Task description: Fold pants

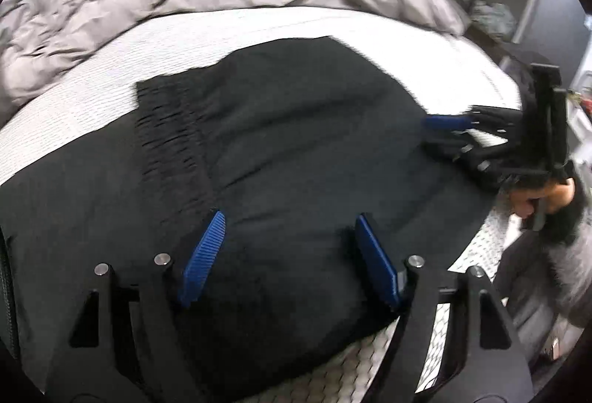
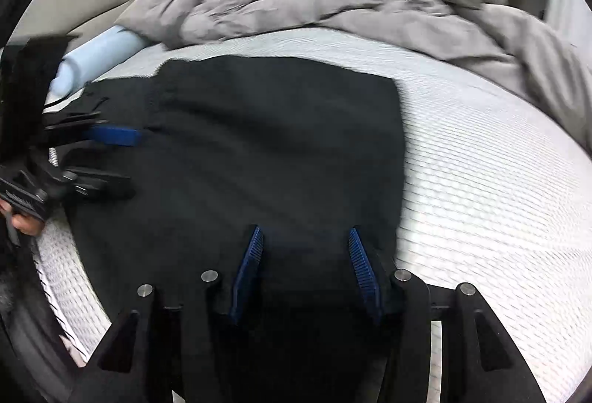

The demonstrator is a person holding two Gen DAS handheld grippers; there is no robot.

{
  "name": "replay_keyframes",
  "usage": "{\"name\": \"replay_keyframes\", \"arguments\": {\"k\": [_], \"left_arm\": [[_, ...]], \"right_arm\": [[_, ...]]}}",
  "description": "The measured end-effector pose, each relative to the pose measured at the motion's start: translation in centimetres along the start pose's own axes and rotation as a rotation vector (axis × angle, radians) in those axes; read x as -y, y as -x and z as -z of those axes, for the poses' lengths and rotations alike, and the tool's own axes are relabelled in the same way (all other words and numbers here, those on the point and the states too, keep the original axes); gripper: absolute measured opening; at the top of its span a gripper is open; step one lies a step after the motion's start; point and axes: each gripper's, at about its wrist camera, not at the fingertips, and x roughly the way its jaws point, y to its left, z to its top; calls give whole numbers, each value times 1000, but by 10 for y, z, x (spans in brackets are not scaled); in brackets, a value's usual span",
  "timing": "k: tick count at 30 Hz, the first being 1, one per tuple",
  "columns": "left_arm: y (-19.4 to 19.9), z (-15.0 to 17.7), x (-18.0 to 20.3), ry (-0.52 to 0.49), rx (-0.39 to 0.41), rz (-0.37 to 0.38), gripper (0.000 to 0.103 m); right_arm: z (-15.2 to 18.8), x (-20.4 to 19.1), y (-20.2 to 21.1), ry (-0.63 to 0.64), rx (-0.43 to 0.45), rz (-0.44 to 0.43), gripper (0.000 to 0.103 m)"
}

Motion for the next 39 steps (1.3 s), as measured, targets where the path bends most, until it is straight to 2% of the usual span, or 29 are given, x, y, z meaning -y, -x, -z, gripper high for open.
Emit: {"name": "replay_keyframes", "arguments": {"k": [3,5,7,9,11,13,14,15,16,19,21,23,26,27,29,30,33,34,36,37,39], "left_arm": [[20,-5,-3,30,37,16,71],[39,-14,-1,42,109,41,71],[42,-31,4,34,139,32,71],[30,-50,10,27,120,10,71],[9,-69,13,6,82,20,71],[-22,-81,9,-10,2,27,69],[-39,-81,4,-16,-50,16,65],[-52,-80,-2,-9,-82,-5,54],[-60,-75,-12,2,-98,2,46],[-52,-72,-31,46,-67,82,43],[-46,-69,-38,51,-58,88,43],[-42,-67,-37,50,-49,73,43],[-20,-67,-29,22,-25,26,44],[-11,-69,-27,10,-5,21,46],[6,-79,-23,8,74,-9,62],[6,-85,-24,19,87,-14,69],[-17,-100,-36,35,48,-52,68],[-28,-100,-42,35,22,-84,61],[-49,-97,-57,50,-30,-118,55],[-54,-92,-66,67,-32,-93,55],[-53,-86,-72,73,-13,-56,55]], "right_arm": [[3,16,11,-71,10,1,49],[-4,14,23,-94,57,-57,49],[-19,6,26,-83,89,-96,50],[-38,-7,24,-42,93,-93,50],[-62,-18,7,-3,68,-112,51],[-78,-21,-15,0,13,-149,51],[-85,-23,-31,6,-27,-164,51],[-87,-26,-44,21,-65,-160,51],[-84,-28,-60,51,-110,-121,50],[-72,-22,-65,81,-123,-73,50],[-64,-9,-54,101,-112,57,50],[-57,8,-47,67,-108,123,53],[-57,22,-34,-3,-83,67,54],[-60,23,-24,-19,-44,41,54],[-69,18,-12,-27,20,-10,54],[-75,15,-9,-27,37,-26,54],[-100,-4,-27,-1,32,-72,54],[-109,-11,-42,3,16,-111,54],[-113,-21,-63,8,-25,-149,54],[-112,-24,-76,29,-57,-137,53],[-107,-24,-91,77,-103,-31,53]]}}
